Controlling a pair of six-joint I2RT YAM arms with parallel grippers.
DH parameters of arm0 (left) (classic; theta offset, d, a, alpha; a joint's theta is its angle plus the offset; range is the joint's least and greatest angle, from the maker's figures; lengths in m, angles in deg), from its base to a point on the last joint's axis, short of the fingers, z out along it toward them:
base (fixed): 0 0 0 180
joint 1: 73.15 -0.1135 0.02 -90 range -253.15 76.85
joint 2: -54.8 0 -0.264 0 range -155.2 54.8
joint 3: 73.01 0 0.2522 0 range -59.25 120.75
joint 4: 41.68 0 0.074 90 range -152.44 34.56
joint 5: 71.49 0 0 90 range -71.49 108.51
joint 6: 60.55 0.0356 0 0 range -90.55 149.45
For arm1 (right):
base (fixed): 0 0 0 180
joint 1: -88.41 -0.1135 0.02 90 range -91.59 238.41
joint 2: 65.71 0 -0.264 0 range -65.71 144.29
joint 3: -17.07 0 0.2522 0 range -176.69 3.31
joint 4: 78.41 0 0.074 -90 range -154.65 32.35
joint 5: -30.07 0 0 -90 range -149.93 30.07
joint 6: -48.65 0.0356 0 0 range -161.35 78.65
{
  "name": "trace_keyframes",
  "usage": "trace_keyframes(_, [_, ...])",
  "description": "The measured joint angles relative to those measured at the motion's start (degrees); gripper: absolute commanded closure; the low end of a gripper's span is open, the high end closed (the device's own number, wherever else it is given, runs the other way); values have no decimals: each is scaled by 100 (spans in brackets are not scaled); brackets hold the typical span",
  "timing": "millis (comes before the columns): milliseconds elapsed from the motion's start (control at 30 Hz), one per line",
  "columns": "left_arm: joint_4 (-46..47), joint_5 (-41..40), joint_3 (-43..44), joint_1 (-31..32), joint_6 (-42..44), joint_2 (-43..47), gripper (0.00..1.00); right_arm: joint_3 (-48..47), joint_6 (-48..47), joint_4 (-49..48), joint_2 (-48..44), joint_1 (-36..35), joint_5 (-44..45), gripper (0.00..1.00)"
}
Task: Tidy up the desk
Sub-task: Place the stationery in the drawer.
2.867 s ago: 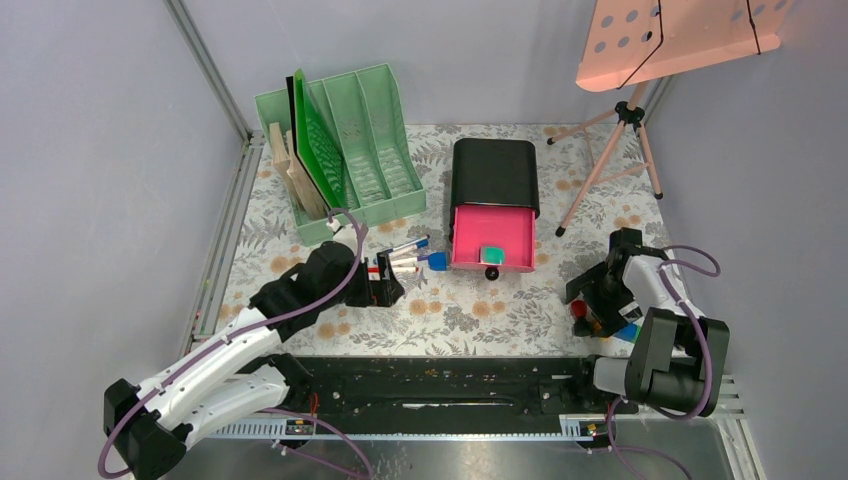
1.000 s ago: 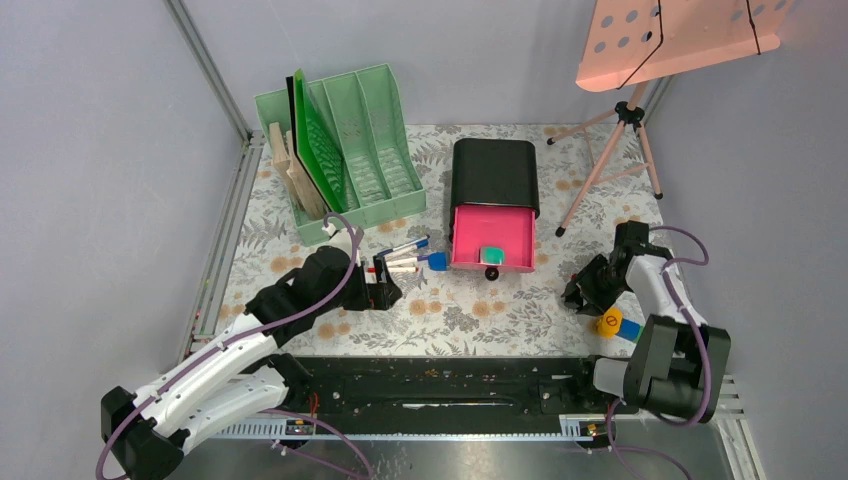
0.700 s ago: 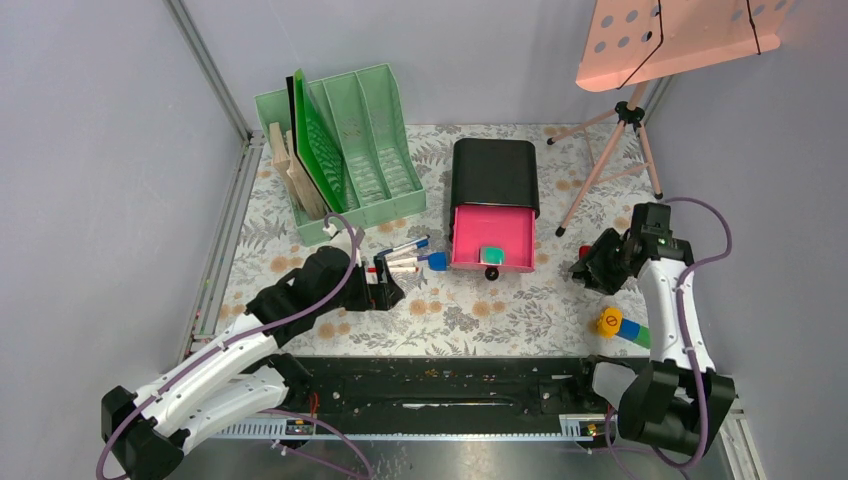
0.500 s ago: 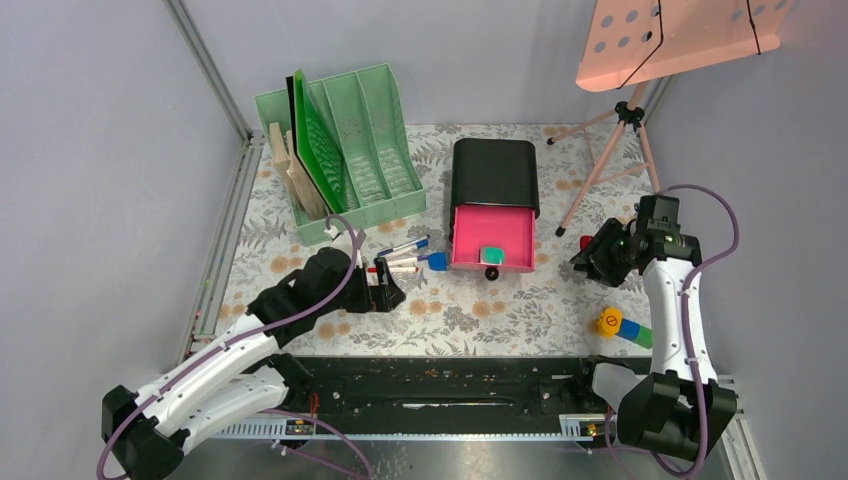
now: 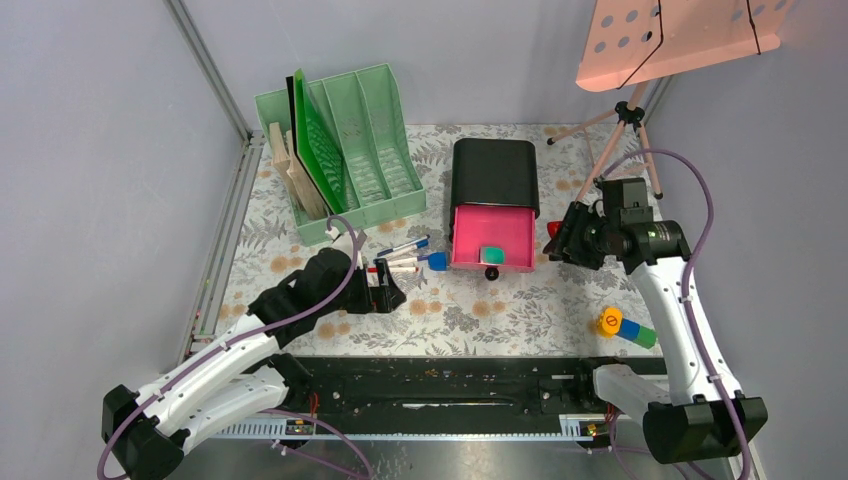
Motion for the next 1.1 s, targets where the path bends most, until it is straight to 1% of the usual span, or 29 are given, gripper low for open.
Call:
trace_keyframes(167, [2, 20, 0, 0, -7, 0, 1, -348, 90, 11, 114, -586, 258, 100])
trace_keyframes(433, [2, 42, -2, 0, -7, 0, 1, -649, 278, -33, 649, -1355, 632, 100])
trace_keyframes(667, [-2, 42, -11, 0, -9, 2, 1, -673, 529, -350, 1154, -1727, 767, 100])
trace_keyframes(900, [-4, 39, -11, 0, -9, 2, 1, -774, 643, -590, 1764, -1871, 951, 100])
trace_keyframes(1033, [-4, 39, -11, 0, -7, -2, 1, -774, 649, -645, 1950, -1873, 994, 93])
trace_keyframes(1100, [-4, 39, -11, 0, -7, -15, 1, -774, 649, -669, 1996, -1873, 1008, 87])
